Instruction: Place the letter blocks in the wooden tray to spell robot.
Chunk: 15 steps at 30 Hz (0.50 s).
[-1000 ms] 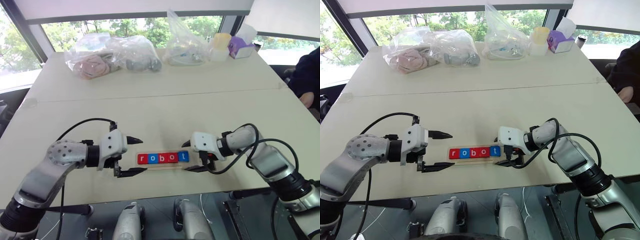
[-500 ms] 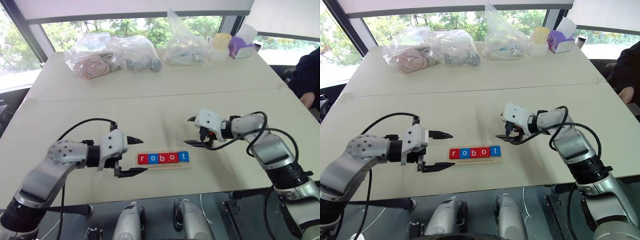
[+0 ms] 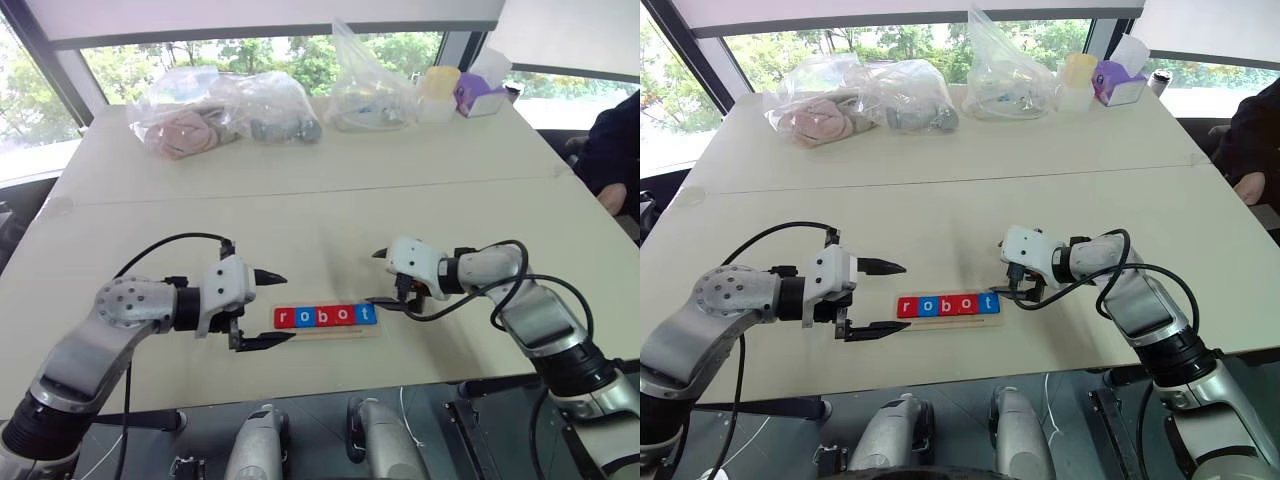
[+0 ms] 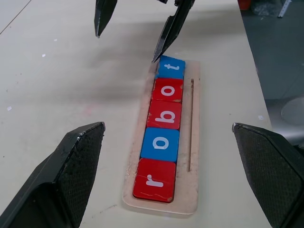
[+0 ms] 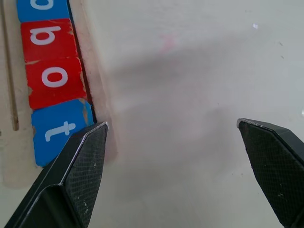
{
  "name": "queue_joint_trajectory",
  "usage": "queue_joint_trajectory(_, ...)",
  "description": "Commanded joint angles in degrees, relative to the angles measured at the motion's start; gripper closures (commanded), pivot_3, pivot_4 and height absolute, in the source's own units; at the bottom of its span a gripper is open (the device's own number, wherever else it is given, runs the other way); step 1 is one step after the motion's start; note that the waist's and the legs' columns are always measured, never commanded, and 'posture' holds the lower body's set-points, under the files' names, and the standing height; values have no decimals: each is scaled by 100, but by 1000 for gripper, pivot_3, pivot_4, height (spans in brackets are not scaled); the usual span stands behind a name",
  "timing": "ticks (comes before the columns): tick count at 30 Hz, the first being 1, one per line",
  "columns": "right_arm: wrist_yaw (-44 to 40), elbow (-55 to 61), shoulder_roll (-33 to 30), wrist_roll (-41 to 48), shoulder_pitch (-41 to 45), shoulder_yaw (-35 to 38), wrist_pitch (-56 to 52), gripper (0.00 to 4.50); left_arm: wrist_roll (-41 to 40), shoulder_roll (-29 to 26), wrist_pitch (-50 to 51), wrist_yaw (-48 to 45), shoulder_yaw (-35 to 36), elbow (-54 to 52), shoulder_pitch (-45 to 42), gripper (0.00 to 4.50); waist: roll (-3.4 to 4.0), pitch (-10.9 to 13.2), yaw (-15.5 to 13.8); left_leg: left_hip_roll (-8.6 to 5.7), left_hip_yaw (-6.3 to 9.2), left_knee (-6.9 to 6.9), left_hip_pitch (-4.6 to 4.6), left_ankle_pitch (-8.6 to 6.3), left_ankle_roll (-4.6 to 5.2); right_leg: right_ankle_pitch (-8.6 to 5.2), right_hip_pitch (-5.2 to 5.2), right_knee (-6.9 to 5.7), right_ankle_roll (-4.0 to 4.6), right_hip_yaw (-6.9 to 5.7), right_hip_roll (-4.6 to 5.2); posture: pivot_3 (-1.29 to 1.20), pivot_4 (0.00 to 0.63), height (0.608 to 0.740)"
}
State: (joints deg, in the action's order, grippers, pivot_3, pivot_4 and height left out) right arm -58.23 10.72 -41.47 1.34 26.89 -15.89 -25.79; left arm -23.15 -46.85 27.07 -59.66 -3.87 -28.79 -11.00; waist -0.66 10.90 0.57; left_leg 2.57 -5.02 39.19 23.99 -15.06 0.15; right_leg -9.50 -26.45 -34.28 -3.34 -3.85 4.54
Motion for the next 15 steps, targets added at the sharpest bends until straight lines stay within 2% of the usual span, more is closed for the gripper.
queue_joint_trajectory(1, 32, 222, 4, 14, -16, 37, 23, 59, -2, 2, -81, -14, -42, -68, -29, 0, 0, 0, -3, 0, 0, 0, 0, 0, 0, 0, 0, 0, 0, 0, 0, 0, 150, 740)
queue_joint_trajectory(9, 352, 35, -151, -67, 146, 437, -71, 59, -23, -11, -138, -18, 14, -103, 154, 0, 0, 0, 0, 0, -1, 0, 0, 0, 0, 0, 0, 1, 0, 0, 0, 0, 150, 740)
queue_joint_trajectory(15, 123, 1010, -557, 666, -516, 1210, -1037, 59, -103, -64, -66, 12, 169, -143, 301, 0, 0, 0, -42, 0, 2, 0, 1, 0, 0, 0, 0, 2, 1, 0, 2, 0, 150, 740)
